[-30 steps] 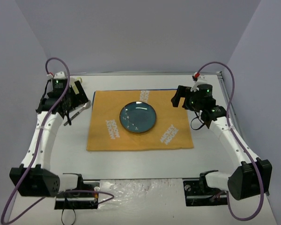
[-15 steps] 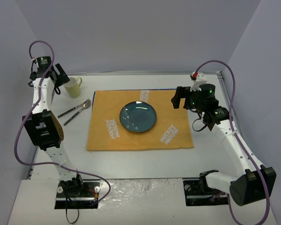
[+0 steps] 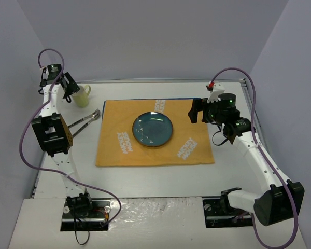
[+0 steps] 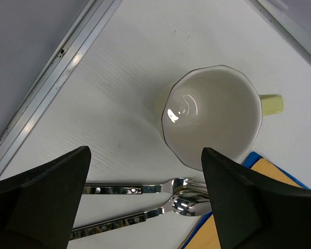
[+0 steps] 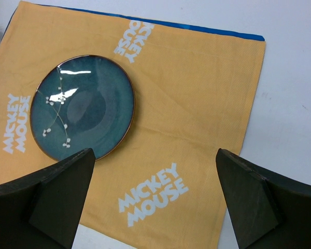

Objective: Set the dinner table for one person

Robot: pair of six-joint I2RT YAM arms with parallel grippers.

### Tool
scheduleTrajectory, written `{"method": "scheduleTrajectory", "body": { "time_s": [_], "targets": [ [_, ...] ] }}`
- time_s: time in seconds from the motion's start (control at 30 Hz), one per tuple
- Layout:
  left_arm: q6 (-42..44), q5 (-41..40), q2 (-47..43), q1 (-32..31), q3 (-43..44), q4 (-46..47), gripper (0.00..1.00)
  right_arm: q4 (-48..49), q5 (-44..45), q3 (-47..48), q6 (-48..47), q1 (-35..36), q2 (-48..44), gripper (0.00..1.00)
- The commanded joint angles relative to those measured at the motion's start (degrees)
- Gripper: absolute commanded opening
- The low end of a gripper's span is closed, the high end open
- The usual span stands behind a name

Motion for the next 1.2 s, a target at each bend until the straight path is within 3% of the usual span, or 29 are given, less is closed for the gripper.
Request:
{"method": "scheduleTrajectory", "body": {
  "time_s": [0.0, 0.37, 0.63, 0.7, 0.9, 1.17],
  "targets": [
    [-0.9, -1.7, -0.1, 0.3, 4.6, 4.0, 0.82, 1.9, -1.4, -0.9, -0.9, 0.3, -0.5, 1.0],
    [-0.9, 0.4, 4.9, 0.1, 7.2, 5.5, 0.66, 2.2, -0.4, -1.6, -0.4, 0.4, -1.1, 1.0],
    [1.3, 1.3, 2.6, 0.1, 4.8, 8.7, 0.11, 2.2, -0.6, -0.7, -0.2, 0.4, -1.0, 1.0],
    [1.7, 1.5, 1.6, 0.0, 4.9, 8.7, 0.02, 2.2, -0.7, -0.5, -0.6, 0.6, -0.7, 1.0],
    [4.1, 2.3, -2.8, -0.8, 5.4, 5.8, 0.0, 2.4, -2.1, 2.3, -2.6, 2.5, 1.0, 1.0],
    [8.3, 4.3, -10.6, -7.7, 4.8, -3.5, 0.0, 4.0, -2.2, 9.2, -12.4, 12.7, 8.8, 1.0]
  ]
}}
